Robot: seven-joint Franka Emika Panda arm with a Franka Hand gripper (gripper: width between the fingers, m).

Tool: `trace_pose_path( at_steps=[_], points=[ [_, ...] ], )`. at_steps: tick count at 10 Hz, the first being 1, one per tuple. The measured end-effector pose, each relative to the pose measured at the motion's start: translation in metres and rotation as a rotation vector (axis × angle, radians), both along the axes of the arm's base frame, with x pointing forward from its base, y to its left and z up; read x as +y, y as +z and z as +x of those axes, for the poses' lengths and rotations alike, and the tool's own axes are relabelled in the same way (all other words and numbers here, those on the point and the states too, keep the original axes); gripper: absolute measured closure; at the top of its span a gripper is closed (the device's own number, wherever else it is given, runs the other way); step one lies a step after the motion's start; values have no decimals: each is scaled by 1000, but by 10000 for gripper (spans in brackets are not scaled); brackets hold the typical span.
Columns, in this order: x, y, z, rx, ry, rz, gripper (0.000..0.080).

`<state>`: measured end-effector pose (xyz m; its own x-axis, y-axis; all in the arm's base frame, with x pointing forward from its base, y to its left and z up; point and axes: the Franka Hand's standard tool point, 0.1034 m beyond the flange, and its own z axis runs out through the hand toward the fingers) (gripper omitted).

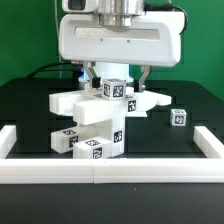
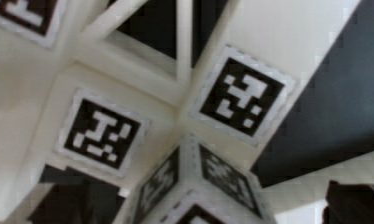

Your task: Assemble chair

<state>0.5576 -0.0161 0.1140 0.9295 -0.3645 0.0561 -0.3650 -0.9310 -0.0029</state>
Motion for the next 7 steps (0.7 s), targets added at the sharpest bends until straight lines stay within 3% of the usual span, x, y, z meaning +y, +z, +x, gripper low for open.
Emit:
trace_pose_path(
  at_steps=[7],
  points=[
    [-5,0,0,14,555,-38,151]
  ],
)
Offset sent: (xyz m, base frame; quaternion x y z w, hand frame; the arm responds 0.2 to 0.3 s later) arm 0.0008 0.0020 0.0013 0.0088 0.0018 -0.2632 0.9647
